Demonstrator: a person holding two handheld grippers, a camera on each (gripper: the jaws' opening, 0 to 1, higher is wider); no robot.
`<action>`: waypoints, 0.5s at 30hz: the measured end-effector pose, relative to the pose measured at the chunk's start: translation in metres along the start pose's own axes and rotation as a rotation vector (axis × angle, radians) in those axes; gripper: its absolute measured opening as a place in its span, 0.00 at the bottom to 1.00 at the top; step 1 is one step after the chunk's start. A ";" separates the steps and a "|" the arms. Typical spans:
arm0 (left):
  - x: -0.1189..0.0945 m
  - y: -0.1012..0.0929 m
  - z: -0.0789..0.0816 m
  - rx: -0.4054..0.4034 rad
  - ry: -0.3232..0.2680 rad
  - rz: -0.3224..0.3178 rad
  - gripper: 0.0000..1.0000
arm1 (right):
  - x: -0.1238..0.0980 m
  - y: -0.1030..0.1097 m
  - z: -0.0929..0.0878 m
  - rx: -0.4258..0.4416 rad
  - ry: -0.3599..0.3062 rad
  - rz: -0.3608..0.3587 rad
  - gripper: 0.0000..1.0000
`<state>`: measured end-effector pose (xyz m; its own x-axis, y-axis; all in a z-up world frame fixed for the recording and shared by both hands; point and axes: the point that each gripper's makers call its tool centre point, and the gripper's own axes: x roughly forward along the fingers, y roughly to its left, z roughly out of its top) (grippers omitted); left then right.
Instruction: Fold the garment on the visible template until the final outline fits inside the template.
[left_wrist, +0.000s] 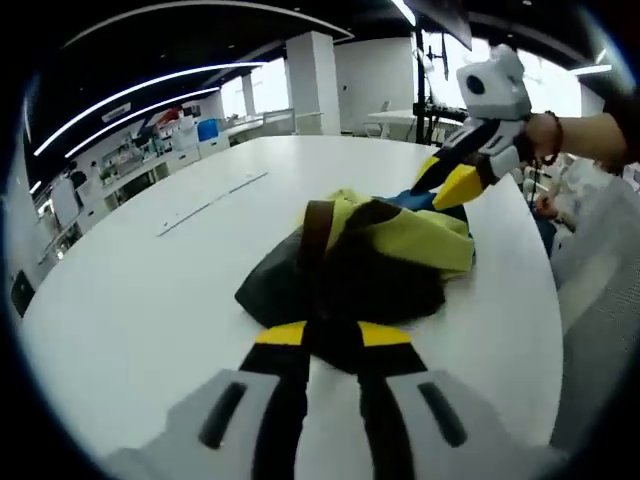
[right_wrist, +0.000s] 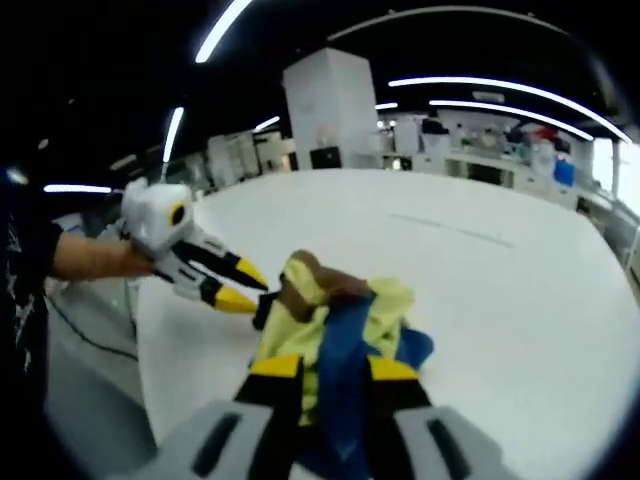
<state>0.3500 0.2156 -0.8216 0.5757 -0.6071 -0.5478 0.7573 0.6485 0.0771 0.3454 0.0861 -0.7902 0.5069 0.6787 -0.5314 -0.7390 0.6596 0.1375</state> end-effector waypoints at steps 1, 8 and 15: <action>0.002 -0.001 -0.001 0.004 0.004 -0.004 0.13 | 0.000 -0.001 0.000 -0.007 -0.002 -0.006 0.17; 0.010 -0.004 -0.002 0.011 0.017 -0.012 0.06 | 0.001 0.000 0.000 -0.016 0.000 -0.010 0.09; 0.010 -0.005 -0.001 -0.006 0.023 -0.020 0.00 | 0.004 0.003 -0.005 -0.004 0.022 -0.005 0.00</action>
<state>0.3518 0.2070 -0.8287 0.5529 -0.6091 -0.5686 0.7667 0.6391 0.0609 0.3430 0.0896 -0.7961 0.5006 0.6683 -0.5502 -0.7382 0.6616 0.1320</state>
